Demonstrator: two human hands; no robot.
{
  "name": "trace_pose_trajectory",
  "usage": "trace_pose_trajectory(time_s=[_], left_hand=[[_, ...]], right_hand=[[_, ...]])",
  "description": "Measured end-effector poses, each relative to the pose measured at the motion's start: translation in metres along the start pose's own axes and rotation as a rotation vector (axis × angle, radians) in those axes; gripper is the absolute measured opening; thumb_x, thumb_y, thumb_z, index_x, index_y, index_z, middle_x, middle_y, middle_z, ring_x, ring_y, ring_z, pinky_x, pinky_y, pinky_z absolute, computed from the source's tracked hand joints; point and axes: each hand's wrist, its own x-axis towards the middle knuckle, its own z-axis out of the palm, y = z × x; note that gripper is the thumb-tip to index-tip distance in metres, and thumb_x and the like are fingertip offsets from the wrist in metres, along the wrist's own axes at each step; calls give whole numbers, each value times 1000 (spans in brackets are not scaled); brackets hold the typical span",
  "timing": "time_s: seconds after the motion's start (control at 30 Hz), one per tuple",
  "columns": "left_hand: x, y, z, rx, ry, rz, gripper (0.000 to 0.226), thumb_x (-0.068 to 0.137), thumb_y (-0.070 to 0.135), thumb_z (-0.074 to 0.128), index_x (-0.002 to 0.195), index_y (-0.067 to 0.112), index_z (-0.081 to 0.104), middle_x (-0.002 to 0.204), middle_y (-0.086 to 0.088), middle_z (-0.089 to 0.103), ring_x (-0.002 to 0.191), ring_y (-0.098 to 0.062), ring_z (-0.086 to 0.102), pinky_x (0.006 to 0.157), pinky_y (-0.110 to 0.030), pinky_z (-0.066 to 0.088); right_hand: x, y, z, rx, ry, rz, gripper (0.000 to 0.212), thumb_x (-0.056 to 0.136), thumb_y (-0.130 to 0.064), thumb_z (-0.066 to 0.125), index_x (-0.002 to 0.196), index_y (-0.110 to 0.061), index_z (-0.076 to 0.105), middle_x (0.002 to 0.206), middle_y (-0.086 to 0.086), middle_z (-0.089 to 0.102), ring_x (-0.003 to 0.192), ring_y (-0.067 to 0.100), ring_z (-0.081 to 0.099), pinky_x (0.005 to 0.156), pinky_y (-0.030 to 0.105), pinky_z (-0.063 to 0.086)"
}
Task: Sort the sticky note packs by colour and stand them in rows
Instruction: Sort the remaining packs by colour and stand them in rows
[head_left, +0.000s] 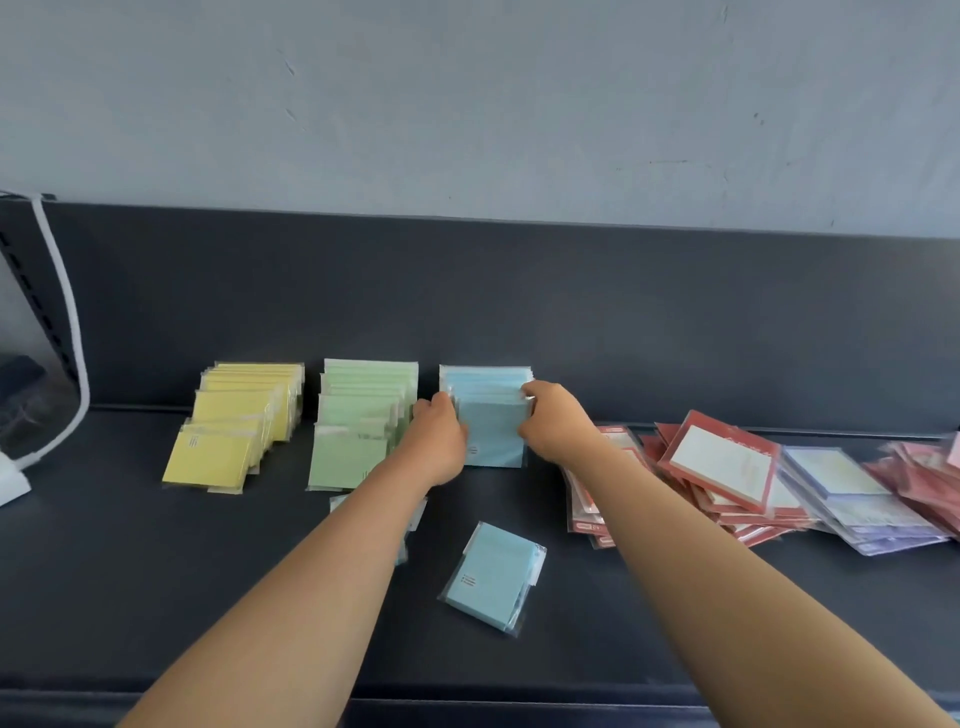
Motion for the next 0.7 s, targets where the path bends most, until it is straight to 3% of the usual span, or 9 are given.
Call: trace_pose_trajectory(time_s=[0.17, 0.27, 0.43, 0.6, 0.7], left_hand=[[7, -8, 5, -10, 41, -41, 34, 94, 18, 61, 120, 6, 44, 118, -10, 50, 88, -20, 47, 71, -29, 35], [9, -11, 6, -18, 54, -48, 32, 90, 18, 66, 113, 8, 46, 108, -7, 56, 86, -20, 52, 69, -29, 38], [10, -13, 9, -69, 89, -16, 32, 88, 17, 69, 112, 11, 49, 109, -5, 58, 91, -20, 54, 73, -29, 41], [5, -15, 8, -76, 96, -1, 34, 88, 16, 69, 117, 9, 51, 117, -5, 59, 104, -24, 57, 77, -27, 41], [3, -16, 8, -84, 90, -5, 32, 87, 16, 70, 113, 9, 51, 113, -6, 60, 95, -21, 56, 75, -27, 41]], right_hand=[[5, 3, 2, -78, 48, 14, 40, 83, 2, 59, 122, 4, 54, 113, 17, 62, 104, 32, 61, 84, 36, 52], [5, 1, 4, -97, 48, 28, 31, 78, 1, 63, 108, 8, 58, 101, 21, 62, 94, 37, 63, 77, 40, 54], [4, -1, 2, -113, 100, 65, 24, 78, -8, 69, 97, -7, 54, 88, 6, 55, 79, 26, 57, 59, 29, 47], [5, -3, 7, -58, 124, 42, 36, 77, -6, 69, 111, -2, 55, 103, 11, 63, 92, 29, 63, 75, 35, 53], [4, -4, 7, -74, 100, 48, 27, 77, -4, 68, 102, 0, 59, 98, 14, 64, 83, 27, 63, 70, 32, 52]])
